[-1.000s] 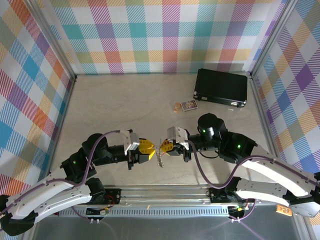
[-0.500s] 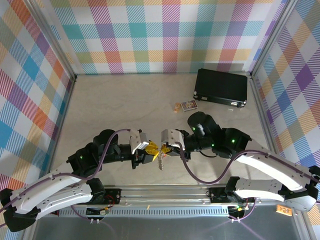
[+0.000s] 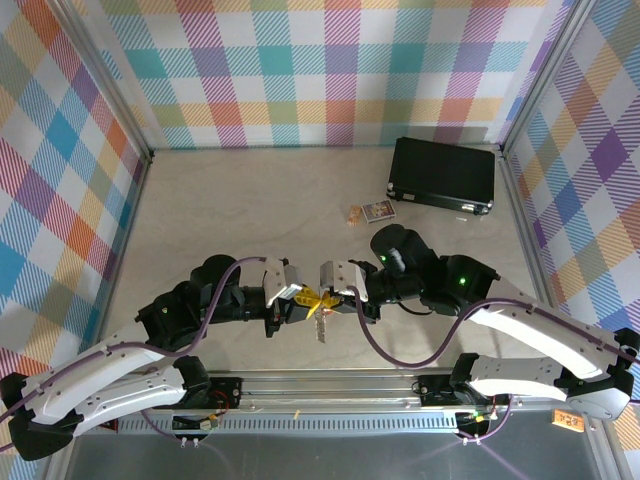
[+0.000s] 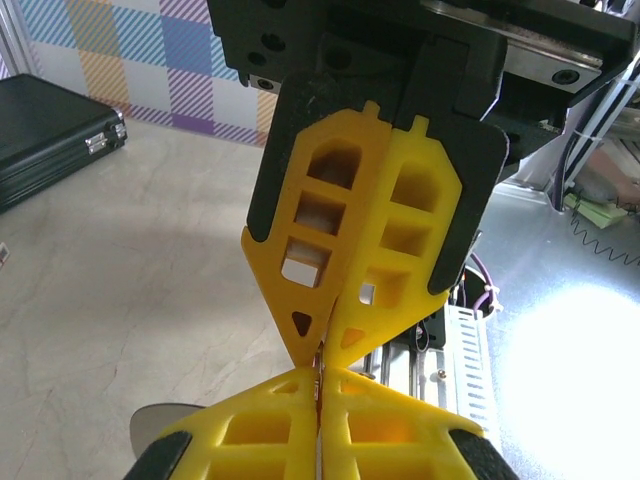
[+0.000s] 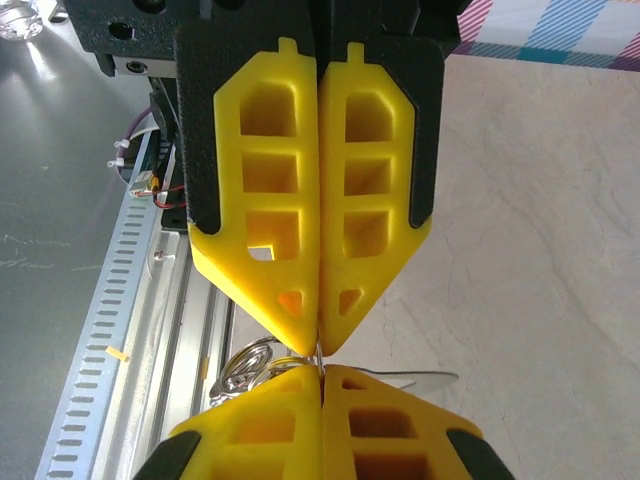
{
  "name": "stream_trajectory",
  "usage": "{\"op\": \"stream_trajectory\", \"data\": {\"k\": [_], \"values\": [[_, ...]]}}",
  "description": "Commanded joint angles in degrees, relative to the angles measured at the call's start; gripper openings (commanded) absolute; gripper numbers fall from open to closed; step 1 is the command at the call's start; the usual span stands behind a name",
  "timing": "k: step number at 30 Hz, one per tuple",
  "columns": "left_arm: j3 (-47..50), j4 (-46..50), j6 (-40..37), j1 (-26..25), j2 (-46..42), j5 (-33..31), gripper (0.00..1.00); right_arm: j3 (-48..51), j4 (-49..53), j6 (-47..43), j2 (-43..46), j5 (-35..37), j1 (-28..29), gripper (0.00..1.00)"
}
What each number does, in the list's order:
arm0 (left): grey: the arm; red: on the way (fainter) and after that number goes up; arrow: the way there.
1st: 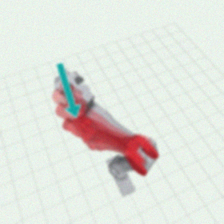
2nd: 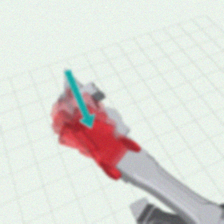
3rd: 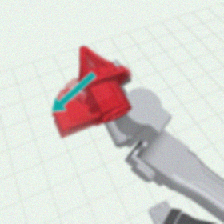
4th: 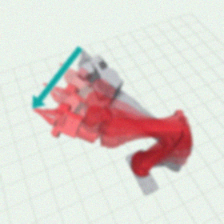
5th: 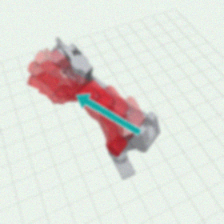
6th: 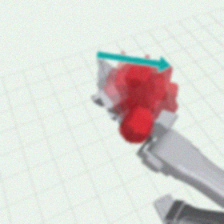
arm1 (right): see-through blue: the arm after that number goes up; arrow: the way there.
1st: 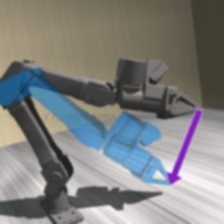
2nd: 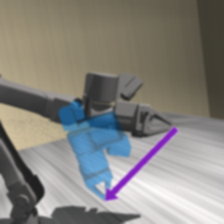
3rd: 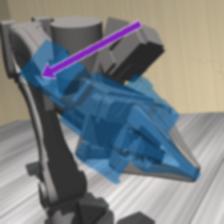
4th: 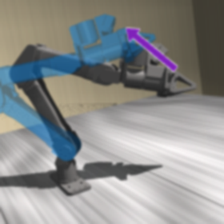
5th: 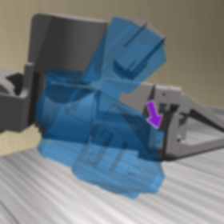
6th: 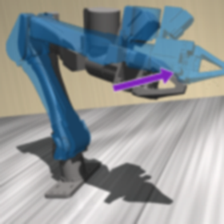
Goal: Put the keys on the keyring
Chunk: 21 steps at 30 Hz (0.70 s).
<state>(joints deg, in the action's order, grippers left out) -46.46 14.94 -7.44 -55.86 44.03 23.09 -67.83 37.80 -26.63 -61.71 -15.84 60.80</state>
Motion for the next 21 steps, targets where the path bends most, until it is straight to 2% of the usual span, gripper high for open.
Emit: {"op": "stream_trajectory", "data": {"k": [1,3,16,21], "values": [[-1.44,0.08,-0.95,-0.46,0.78,-0.76,0.07,-1.21,-1.49,-1.4,0.69,-3.36,0.86,0.0],[-1.1,-0.28,-0.91,-0.48,0.62,-0.68,0.0,-0.93,-1.74,-1.43,0.8,-4.17,0.87,0.0],[4.62,-11.39,1.02,-0.46,-6.1,-0.69,0.0,1.56,-4.29,0.87,3.09,-5.67,1.39,0.0],[5.23,-13.49,1.25,-0.48,-5.98,1.83,0.0,1.82,-5.19,1.95,3.09,-6.05,1.39,0.15]]}}
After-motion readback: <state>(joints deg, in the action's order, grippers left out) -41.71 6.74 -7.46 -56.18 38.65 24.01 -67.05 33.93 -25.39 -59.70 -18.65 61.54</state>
